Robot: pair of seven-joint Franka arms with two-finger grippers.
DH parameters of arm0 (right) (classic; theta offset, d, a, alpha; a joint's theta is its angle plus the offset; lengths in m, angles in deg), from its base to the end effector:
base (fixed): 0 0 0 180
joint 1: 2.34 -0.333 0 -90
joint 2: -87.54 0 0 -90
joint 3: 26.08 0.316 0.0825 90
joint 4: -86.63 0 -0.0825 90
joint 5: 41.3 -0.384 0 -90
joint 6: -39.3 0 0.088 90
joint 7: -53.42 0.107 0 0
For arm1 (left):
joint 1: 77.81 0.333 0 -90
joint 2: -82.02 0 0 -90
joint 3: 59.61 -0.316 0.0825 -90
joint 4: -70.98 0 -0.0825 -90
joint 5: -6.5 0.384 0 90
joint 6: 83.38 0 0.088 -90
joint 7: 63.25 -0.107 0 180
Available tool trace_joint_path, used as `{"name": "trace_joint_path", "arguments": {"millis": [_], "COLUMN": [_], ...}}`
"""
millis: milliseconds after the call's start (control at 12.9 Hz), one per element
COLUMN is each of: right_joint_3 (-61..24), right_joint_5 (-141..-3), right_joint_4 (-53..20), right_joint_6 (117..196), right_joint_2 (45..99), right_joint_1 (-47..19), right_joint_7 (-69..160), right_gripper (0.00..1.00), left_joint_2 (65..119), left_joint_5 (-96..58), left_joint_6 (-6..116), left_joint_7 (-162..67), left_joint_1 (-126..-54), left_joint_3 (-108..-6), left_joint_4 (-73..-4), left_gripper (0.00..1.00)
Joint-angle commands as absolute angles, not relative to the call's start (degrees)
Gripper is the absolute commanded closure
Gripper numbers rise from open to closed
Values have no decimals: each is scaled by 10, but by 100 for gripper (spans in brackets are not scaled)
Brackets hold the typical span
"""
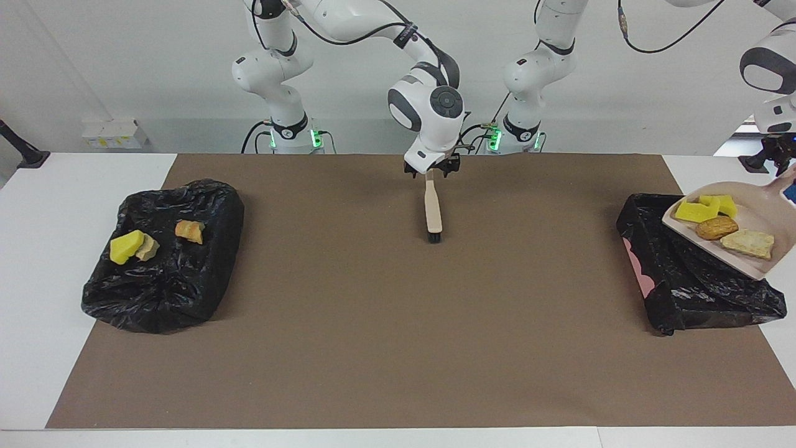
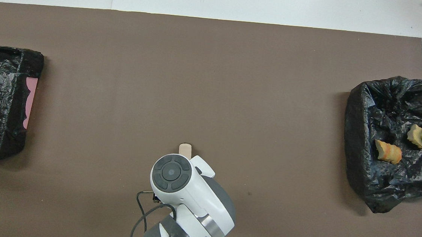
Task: Sweep and dump trash in bin
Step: 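Lay the brush at the table center with the right gripper and withdraw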
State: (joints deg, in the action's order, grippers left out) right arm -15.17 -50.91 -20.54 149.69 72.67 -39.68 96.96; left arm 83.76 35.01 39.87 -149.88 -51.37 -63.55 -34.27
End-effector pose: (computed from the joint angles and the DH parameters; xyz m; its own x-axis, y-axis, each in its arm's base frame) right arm 0.3915 0.4482 0.3649 0.9604 0.0057 -0.2787 0.0069 -1.0000 0.0033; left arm 0.5073 0.3197 0.5398 0.3785 -0.8117 -0.4448 -0.9233 -0.2977 -0.2425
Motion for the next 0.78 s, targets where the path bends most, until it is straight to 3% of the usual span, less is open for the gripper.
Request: {"name": "trace_joint_path", "arguments": {"millis": [0, 233, 699], "right_joint_3": [-148, -149, -151], "right_joint_5": [-491, -443, -381], "right_joint_4": [-167, -144, -46], "right_joint_6": [1450, 1415, 1309], "right_joint_2": [744, 773, 779], "right_joint_1": [-349, -289, -169], "right_joint_7": [952, 877, 662], "right_gripper": [0, 0, 0], "left_joint_2": [825, 824, 825], "left_joint_5": [431, 527, 641], "left_joint_6": [393, 363, 269], "left_joint_7": [-1499, -1439, -1410], "left_joint_1": [-510, -529, -588], "left_joint_3": [-631, -630, -626], "left_joint_4": [-352, -348, -308], "left_gripper": [100, 100, 100]}}
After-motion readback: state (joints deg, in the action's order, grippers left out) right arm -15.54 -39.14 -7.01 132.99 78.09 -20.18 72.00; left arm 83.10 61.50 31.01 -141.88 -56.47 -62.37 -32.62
